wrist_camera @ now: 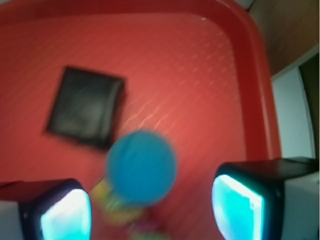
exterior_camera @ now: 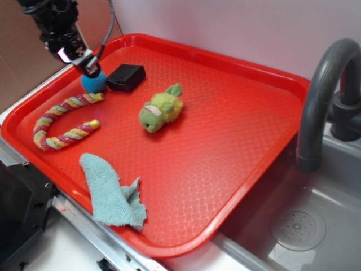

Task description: Grab the blue ball.

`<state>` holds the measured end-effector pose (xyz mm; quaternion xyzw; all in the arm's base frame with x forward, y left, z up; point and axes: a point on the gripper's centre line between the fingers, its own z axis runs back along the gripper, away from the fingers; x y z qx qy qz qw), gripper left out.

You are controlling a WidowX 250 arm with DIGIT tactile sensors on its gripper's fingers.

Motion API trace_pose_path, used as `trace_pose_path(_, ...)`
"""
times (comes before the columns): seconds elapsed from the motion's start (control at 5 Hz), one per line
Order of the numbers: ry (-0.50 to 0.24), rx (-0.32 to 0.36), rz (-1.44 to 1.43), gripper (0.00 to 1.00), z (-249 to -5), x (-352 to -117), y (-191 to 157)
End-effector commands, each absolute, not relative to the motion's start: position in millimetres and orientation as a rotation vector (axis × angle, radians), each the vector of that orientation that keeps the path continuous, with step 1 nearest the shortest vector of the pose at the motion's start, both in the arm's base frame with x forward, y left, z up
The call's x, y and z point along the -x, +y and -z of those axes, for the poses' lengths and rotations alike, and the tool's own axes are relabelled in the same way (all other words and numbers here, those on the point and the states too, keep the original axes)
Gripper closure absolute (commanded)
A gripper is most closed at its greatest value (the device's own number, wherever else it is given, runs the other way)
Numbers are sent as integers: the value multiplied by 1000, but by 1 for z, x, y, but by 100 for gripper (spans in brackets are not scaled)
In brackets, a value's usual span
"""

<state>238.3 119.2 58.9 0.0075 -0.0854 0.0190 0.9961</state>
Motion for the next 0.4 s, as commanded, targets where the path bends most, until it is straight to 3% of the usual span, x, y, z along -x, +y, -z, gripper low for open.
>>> trace_pose_path(0.0, -170, -7, 56, 0, -45, -256, 120)
trace_pose_path(0.2, -176, 18, 97, 0, -43, -256, 108)
